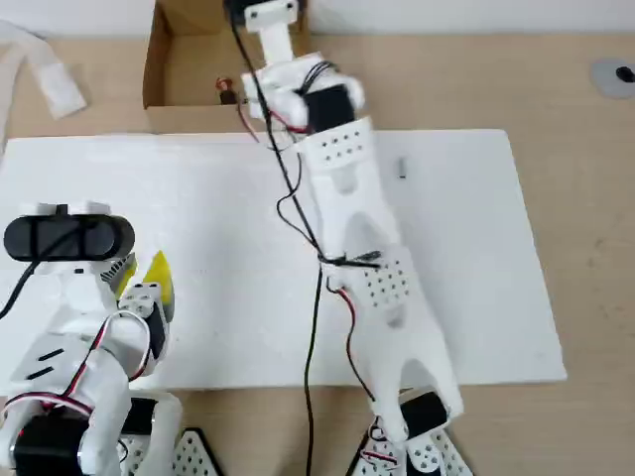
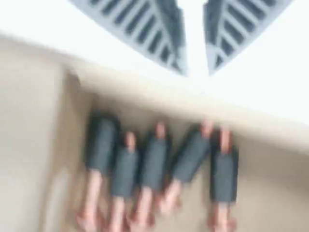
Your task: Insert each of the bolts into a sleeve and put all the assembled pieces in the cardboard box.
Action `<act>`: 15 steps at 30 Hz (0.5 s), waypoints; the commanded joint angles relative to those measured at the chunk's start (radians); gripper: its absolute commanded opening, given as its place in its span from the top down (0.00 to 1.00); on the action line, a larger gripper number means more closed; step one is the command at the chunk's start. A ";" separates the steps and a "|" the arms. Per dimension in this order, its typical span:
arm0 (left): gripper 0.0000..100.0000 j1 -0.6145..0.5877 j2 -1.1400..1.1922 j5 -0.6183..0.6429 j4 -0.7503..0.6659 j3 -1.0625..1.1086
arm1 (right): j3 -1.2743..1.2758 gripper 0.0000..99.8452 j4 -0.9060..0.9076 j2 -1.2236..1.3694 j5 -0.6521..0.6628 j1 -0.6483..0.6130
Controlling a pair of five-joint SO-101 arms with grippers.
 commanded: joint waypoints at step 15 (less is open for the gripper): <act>0.89 -0.015 -0.004 0.006 -0.005 0.166 | 0.866 0.99 0.222 -1.092 0.052 0.061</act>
